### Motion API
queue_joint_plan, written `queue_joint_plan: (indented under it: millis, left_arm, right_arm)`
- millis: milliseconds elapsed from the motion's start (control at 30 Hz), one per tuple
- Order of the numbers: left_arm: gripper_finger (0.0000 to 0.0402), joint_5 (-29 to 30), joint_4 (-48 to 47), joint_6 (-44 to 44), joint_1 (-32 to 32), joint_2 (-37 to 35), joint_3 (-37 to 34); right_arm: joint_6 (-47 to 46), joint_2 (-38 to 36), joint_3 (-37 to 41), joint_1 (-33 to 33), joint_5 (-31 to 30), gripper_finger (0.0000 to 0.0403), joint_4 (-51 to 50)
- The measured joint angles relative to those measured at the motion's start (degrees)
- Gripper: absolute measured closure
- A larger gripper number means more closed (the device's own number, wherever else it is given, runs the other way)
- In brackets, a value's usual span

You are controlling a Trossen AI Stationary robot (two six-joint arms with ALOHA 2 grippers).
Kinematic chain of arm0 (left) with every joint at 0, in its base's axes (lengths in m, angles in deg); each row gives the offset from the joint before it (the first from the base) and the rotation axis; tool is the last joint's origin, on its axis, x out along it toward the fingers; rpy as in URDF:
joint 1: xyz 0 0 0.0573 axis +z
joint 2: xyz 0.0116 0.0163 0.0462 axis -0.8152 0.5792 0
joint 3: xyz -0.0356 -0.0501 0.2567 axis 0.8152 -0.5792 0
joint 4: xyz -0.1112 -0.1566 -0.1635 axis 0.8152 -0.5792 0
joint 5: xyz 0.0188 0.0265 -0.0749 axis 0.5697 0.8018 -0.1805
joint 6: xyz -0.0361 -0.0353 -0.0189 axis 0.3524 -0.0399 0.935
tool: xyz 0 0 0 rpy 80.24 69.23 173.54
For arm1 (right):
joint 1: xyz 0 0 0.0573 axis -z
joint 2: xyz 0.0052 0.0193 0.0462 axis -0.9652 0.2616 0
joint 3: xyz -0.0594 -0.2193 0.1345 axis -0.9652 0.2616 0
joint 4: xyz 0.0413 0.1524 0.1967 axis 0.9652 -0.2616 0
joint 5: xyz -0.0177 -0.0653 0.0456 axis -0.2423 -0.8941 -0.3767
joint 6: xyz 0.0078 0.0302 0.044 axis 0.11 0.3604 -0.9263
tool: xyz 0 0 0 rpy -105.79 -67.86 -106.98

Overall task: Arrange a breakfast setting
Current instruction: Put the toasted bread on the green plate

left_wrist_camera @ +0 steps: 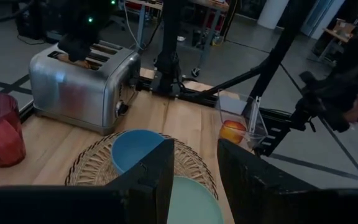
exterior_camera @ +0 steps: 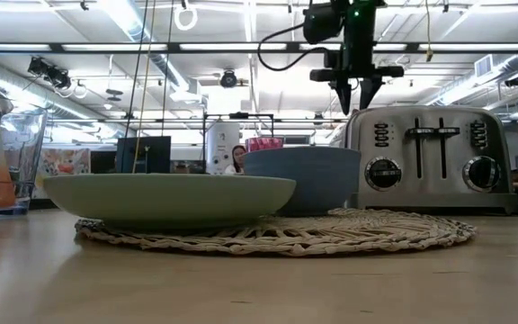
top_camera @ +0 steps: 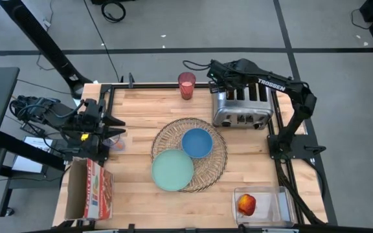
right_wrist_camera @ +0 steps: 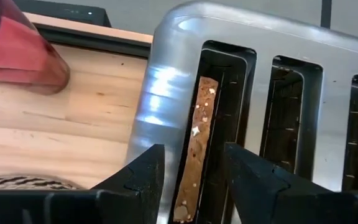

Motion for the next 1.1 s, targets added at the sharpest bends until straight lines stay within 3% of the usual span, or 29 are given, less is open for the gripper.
queue_joint_plan:
  millis: [667,933,1100]
  left_arm:
    - [0.0272,0.01,0.0,0.01,0.0,0.0,-0.01]
    - [0.0272,-0.01,-0.01,0.01,0.0,-0.02,-0.01]
    - [0.0272,-0.01,-0.01,-0.01,-0.02,-0.02,-0.01]
  right_arm:
    - [-2.39,0.84,1.91,3.55,5.7,0.0333,-2.13]
    - [0.69,-0.66,-0.54,2.92,2.22,0.039,-2.39]
    - [3.38,-3.97,-6.63,0.22,-4.82,0.039,-3.83]
